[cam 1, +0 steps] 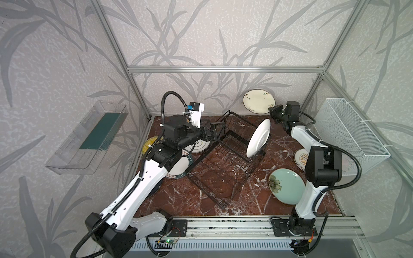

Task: Load plates into a dish rack
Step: Pick up the plate from the top-center of the table, then place the plate on the dish rack.

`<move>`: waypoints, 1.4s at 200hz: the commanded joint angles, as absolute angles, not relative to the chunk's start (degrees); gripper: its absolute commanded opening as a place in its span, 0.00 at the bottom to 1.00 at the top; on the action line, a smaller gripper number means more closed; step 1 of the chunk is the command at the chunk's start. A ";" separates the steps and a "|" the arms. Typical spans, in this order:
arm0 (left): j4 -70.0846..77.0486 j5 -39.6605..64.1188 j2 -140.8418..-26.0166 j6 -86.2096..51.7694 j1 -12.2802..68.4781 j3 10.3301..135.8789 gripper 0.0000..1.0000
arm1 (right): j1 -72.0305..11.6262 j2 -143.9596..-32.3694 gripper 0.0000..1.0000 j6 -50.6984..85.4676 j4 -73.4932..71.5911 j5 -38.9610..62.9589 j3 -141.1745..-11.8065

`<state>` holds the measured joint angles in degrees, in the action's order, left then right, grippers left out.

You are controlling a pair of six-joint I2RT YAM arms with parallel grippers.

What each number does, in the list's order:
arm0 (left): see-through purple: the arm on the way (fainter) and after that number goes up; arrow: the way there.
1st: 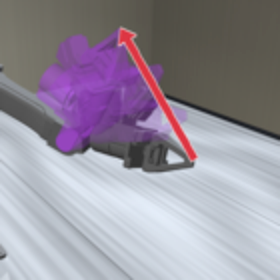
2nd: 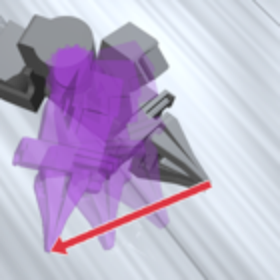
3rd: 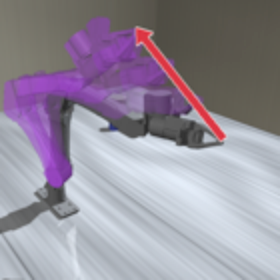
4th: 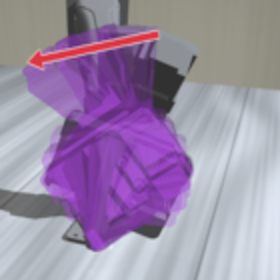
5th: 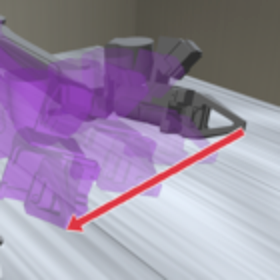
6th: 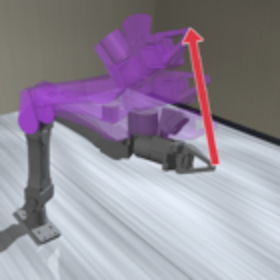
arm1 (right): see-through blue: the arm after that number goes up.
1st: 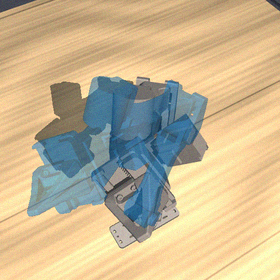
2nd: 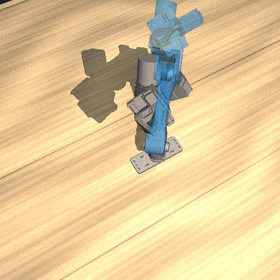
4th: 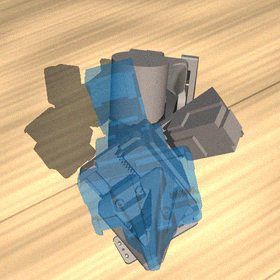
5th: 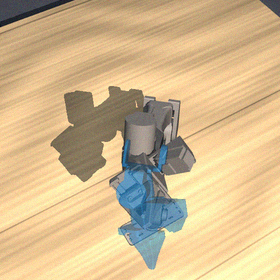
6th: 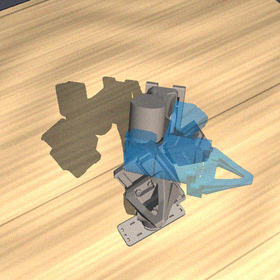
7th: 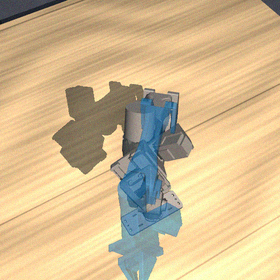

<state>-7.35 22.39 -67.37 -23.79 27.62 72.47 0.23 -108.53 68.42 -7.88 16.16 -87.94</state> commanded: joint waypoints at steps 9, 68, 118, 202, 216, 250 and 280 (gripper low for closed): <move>-4.07 21.29 -68.89 -22.13 27.49 73.48 0.99 | -0.41 -100.82 0.00 66.33 -1.37 14.55 -96.43; -2.29 19.95 -71.50 -19.10 27.45 76.04 0.99 | -3.56 -100.96 0.00 65.15 16.45 14.15 -113.63; -1.25 13.54 -72.34 -2.20 27.58 77.00 0.99 | -8.10 -103.27 0.00 62.71 28.79 13.79 -127.13; 9.66 1.42 -72.71 44.45 36.49 73.52 0.99 | -18.01 -112.61 0.00 60.08 43.38 15.29 -148.06; 10.51 -1.07 -74.03 51.25 38.58 73.62 0.99 | -19.51 -113.58 0.00 59.55 44.60 15.17 -149.66; 9.52 -5.19 -77.17 56.16 39.82 76.10 0.81 | -21.59 -113.50 0.00 58.81 45.47 16.02 -149.56; 8.34 -7.54 -78.95 57.74 39.82 77.02 0.68 | -22.80 -112.98 0.00 58.45 45.87 16.27 -149.50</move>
<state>7.94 -3.70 -78.22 52.10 39.86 74.63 -22.09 -115.94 58.61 52.58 14.52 -146.52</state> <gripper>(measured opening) 0.709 0.079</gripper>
